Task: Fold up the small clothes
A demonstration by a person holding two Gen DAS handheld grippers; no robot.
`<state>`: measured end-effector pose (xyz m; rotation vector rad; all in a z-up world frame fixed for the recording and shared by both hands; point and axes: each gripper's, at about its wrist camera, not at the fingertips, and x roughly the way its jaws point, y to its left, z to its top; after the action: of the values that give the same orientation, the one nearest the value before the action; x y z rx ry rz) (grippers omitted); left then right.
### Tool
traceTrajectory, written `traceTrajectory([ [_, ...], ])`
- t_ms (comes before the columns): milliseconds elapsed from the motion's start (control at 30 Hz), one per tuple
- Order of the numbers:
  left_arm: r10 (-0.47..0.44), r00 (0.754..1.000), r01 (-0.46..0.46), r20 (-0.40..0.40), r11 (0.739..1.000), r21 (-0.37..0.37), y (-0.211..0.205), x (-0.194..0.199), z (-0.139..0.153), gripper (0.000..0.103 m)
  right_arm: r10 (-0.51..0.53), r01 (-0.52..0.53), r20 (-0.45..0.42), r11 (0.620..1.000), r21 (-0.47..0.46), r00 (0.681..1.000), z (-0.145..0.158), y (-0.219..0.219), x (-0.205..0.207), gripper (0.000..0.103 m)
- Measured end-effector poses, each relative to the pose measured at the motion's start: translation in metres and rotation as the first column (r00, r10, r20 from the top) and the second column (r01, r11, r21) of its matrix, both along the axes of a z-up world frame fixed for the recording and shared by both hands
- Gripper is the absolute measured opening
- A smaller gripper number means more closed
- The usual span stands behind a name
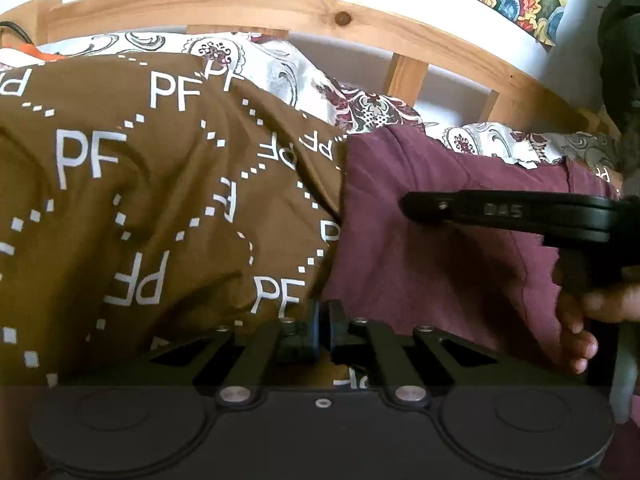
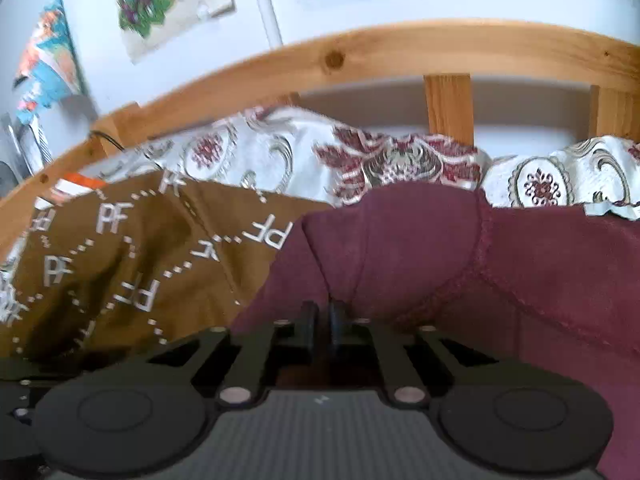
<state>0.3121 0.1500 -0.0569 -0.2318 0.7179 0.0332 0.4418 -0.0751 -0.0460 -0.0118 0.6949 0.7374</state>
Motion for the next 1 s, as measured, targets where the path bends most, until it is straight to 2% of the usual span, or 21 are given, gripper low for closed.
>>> traceTrajectory([
  [33, 0.005, 1.0, -0.005, 0.0, 1.0, 0.001, 0.0, -0.001, 0.001, 0.019, -0.003, 0.003, 0.013, 1.0, -0.002, 1.0, 0.002, -0.003, -0.003, 0.04],
  [67, 0.012, 1.0, -0.012, 0.001, 1.0, 0.003, -0.001, -0.003, 0.003, 0.031, -0.005, 0.006, 0.03, 1.0, -0.005, 1.0, 0.005, -0.008, -0.008, 0.057],
  [100, 0.014, 1.0, -0.014, 0.002, 1.0, 0.004, -0.002, -0.005, 0.005, 0.043, -0.007, 0.007, 0.044, 1.0, -0.007, 0.999, 0.008, -0.015, -0.013, 0.061],
  [133, 0.014, 1.0, -0.014, 0.007, 1.0, 0.007, -0.004, -0.008, 0.007, 0.049, -0.005, 0.006, 0.054, 1.0, -0.012, 0.999, 0.01, -0.021, -0.018, 0.064],
  [200, 0.014, 1.0, -0.015, 0.025, 0.999, 0.03, -0.01, -0.015, 0.012, 0.076, 0.002, 0.002, 0.08, 0.999, -0.051, 0.997, 0.014, -0.035, -0.032, 0.073],
  [267, -0.002, 1.0, 0.0, 0.031, 0.998, 0.07, -0.019, -0.022, 0.015, 0.083, 0.011, -0.001, 0.102, 0.995, -0.096, 0.995, 0.014, -0.048, -0.048, 0.085],
  [433, -0.033, 0.999, 0.038, -0.03, 0.982, 0.185, -0.041, -0.03, 0.012, 0.083, 0.049, -0.008, 0.14, 0.96, -0.28, 0.989, 0.001, -0.084, -0.094, 0.092],
  [600, -0.028, 0.994, 0.052, -0.106, 0.97, 0.236, -0.051, -0.045, 0.003, 0.087, 0.061, 0.016, 0.163, 0.9, -0.436, 0.985, -0.017, -0.122, -0.137, 0.098],
  [700, -0.025, 0.994, 0.049, -0.104, 0.969, 0.241, -0.055, -0.063, 0.002, 0.091, 0.028, 0.056, 0.186, 0.9, -0.432, 0.982, -0.017, -0.148, -0.158, 0.1],
  [767, -0.022, 0.994, 0.048, -0.11, 0.97, 0.238, -0.058, -0.077, 0.002, 0.093, -0.014, 0.075, 0.155, 0.917, -0.391, 0.988, -0.013, -0.164, -0.168, 0.102],
  [833, -0.033, 0.993, 0.061, -0.117, 0.968, 0.243, -0.063, -0.093, 0.003, 0.093, -0.047, 0.093, 0.125, 0.917, -0.389, 0.991, -0.011, -0.178, -0.178, 0.102],
  [900, -0.057, 0.992, 0.084, -0.116, 0.964, 0.251, -0.068, -0.111, 0.005, 0.099, -0.063, 0.11, 0.132, 0.915, -0.388, 0.989, -0.008, -0.193, -0.191, 0.102],
  [1000, -0.127, 0.988, 0.146, -0.086, 0.951, 0.272, -0.077, -0.143, 0.011, 0.099, -0.087, 0.138, 0.143, 0.903, -0.406, 0.986, -0.004, -0.212, -0.211, 0.102],
])
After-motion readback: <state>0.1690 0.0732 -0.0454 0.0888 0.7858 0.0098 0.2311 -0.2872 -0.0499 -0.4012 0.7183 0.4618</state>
